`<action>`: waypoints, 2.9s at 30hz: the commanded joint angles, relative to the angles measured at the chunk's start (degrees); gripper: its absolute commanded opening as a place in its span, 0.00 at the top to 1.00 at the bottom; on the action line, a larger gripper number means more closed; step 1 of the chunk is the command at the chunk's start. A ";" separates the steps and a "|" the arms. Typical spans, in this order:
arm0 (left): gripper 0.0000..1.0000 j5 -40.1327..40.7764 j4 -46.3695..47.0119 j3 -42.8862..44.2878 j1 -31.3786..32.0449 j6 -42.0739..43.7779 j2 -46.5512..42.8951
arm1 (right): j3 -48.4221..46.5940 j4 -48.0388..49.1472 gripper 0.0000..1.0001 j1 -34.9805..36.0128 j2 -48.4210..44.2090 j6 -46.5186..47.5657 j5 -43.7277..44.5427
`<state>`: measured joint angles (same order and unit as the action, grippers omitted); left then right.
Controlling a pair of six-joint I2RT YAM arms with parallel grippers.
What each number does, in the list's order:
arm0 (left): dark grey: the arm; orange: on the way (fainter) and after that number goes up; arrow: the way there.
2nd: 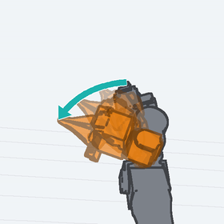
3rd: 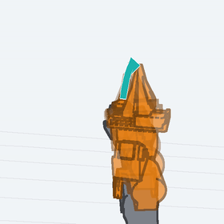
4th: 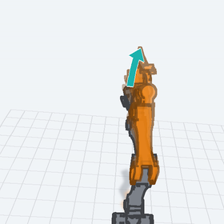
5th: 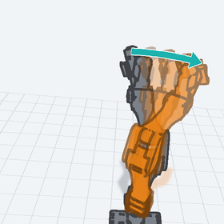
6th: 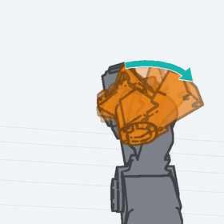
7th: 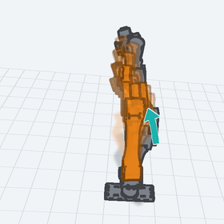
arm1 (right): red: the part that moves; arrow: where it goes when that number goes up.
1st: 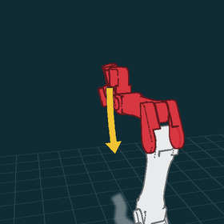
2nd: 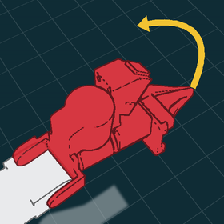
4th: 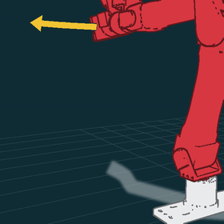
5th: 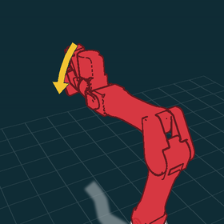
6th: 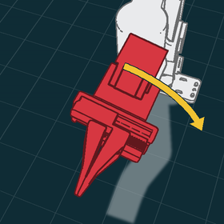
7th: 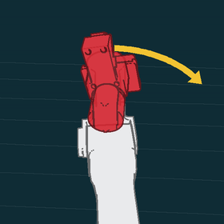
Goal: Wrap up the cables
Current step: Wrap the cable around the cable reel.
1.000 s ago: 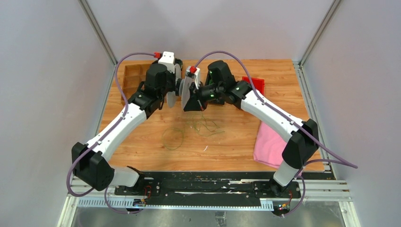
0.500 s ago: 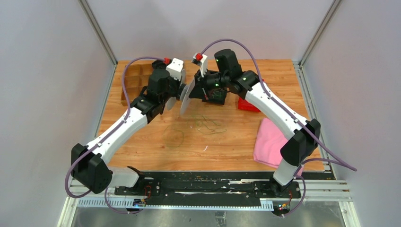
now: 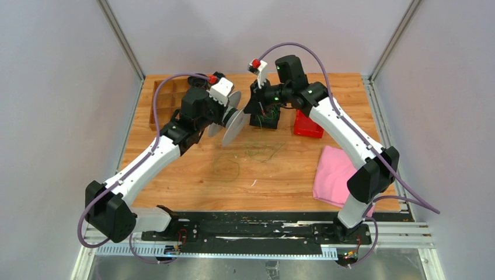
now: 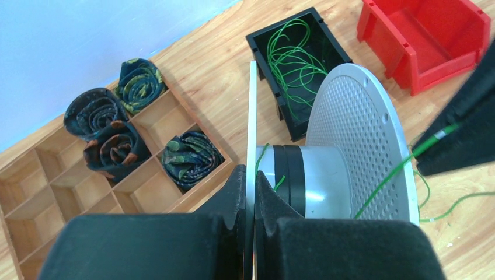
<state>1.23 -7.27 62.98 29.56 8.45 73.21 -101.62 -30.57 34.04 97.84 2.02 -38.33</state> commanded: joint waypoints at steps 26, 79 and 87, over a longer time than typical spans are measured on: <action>1.00 -6.34 0.01 0.45 0.24 6.13 -3.40 | -4.17 -6.83 1.00 -8.22 0.00 11.76 8.29; 1.00 -28.85 2.17 6.29 -8.70 -25.47 -5.24 | 14.14 10.30 0.99 -13.23 0.78 8.52 11.83; 1.00 -25.48 1.95 7.82 -10.61 -29.90 -5.38 | 19.20 13.58 0.99 -13.39 1.57 3.69 6.40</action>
<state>-23.90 -9.45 66.59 20.12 -16.60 71.48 -84.60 -19.29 22.72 99.63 8.64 -31.55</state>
